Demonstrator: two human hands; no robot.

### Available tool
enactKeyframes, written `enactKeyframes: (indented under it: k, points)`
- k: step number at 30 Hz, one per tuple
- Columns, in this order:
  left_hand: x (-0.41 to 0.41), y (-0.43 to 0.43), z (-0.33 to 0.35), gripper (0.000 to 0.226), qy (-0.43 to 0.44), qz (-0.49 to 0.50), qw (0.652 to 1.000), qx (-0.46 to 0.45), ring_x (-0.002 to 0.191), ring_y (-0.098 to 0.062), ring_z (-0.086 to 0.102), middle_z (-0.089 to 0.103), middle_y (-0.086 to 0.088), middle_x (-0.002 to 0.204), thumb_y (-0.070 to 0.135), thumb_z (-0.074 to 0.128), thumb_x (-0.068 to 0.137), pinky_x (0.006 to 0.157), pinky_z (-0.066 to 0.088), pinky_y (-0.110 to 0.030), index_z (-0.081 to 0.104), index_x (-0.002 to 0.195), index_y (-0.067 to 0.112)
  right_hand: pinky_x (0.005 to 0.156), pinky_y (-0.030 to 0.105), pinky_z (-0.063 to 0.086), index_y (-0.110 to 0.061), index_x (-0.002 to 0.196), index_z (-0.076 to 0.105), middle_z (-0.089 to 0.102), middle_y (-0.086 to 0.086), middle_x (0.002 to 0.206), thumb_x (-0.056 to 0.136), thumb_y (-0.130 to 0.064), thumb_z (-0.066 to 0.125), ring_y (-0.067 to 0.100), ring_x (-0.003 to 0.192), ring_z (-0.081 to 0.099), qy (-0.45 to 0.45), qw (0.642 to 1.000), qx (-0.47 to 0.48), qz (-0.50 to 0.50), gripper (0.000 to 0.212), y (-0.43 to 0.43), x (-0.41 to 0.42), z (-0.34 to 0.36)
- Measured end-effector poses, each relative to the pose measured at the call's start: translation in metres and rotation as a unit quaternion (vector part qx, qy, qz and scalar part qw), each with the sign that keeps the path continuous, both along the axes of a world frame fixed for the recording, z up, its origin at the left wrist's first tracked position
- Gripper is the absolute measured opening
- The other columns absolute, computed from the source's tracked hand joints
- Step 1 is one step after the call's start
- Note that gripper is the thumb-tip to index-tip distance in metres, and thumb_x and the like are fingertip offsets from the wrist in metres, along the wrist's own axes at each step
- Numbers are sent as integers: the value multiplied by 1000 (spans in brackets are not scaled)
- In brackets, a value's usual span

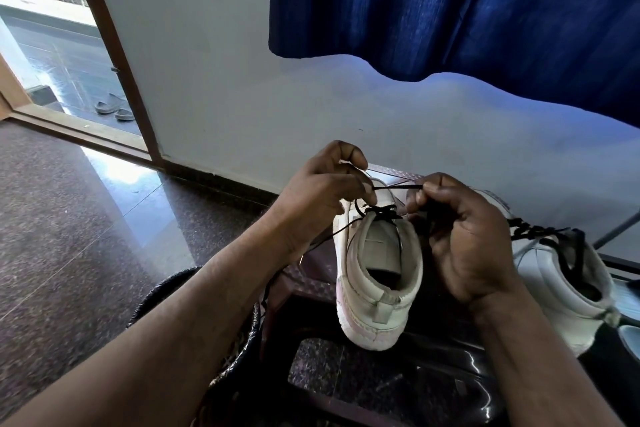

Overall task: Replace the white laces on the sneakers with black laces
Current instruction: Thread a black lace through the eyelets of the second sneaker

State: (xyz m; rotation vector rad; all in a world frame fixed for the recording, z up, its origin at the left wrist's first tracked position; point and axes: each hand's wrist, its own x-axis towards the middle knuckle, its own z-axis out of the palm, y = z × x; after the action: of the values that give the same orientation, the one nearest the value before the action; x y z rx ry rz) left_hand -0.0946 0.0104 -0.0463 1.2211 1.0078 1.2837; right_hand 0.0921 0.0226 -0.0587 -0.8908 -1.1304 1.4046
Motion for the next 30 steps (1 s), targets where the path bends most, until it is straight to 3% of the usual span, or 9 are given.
enactKeyframes:
  k: [5, 9, 13, 17, 22, 25, 27, 30]
  points:
    - [-9, 0, 0, 33, -62, 6, 998, -19, 92, -29, 42, 67, -2, 70, 7, 61, 68, 63, 29, -33, 55, 99, 19, 63, 31, 32, -16, 61, 53, 49, 2, 64, 95, -5, 40, 17, 62, 43, 62, 998, -7, -12, 37, -1, 3, 5]
    - [-9, -1, -2, 23, -56, 7, 998, -28, 90, -28, 41, 65, 1, 69, 11, 63, 70, 63, 31, -31, 60, 91, 20, 58, 28, 38, -12, 66, 49, 47, 4, 64, 94, -5, 40, 16, 60, 42, 64, 998, -8, -24, 31, -1, 4, 6]
    - [-9, 1, -5, 13, -25, -10, 999, -20, 79, -19, 45, 63, -1, 76, 19, 75, 78, 66, 32, -31, 70, 90, 23, 63, 36, 40, -14, 63, 55, 51, 6, 65, 91, -9, 46, 19, 61, 45, 24, 998, 39, -45, 29, 0, 5, 1]
    - [-12, 3, -6, 7, 56, -23, 998, -10, 71, -11, 51, 64, 0, 76, 14, 76, 91, 64, 33, -27, 78, 97, 13, 63, 34, 38, -17, 59, 59, 54, 6, 65, 81, -17, 52, 21, 65, 46, -5, 995, 78, -60, 23, 4, 8, 2]
    - [-24, 6, -13, 13, 125, -27, 991, -27, 76, -15, 52, 65, -7, 83, 8, 69, 96, 67, 37, -23, 72, 101, -4, 64, 36, 33, -15, 63, 58, 52, 6, 65, 81, -15, 52, 20, 64, 45, 27, 996, 70, -41, 19, 4, 13, 4]
    - [-34, 8, -23, 9, 199, -39, 977, -70, 69, -6, 47, 57, -5, 85, 6, 62, 101, 63, 37, -21, 69, 95, 4, 64, 37, 31, -13, 63, 57, 50, 6, 64, 81, -13, 50, 18, 62, 45, 71, 995, 61, -39, 19, 3, 15, 6]
    - [-38, 9, -29, 17, 261, -27, 960, -100, 69, -10, 43, 54, -2, 81, 4, 61, 99, 65, 39, -28, 67, 86, 13, 64, 37, 30, -12, 65, 56, 50, 6, 64, 81, -13, 50, 18, 61, 46, 80, 995, 56, -35, 17, 1, 15, 8]
    - [-37, 8, -30, 15, 355, 24, 930, -89, 66, -11, 49, 63, 6, 76, 4, 62, 93, 68, 41, -28, 69, 85, 15, 64, 37, 32, -14, 64, 58, 54, 7, 66, 81, -14, 50, 18, 62, 47, 59, 996, 65, -32, 19, -1, 13, 8]
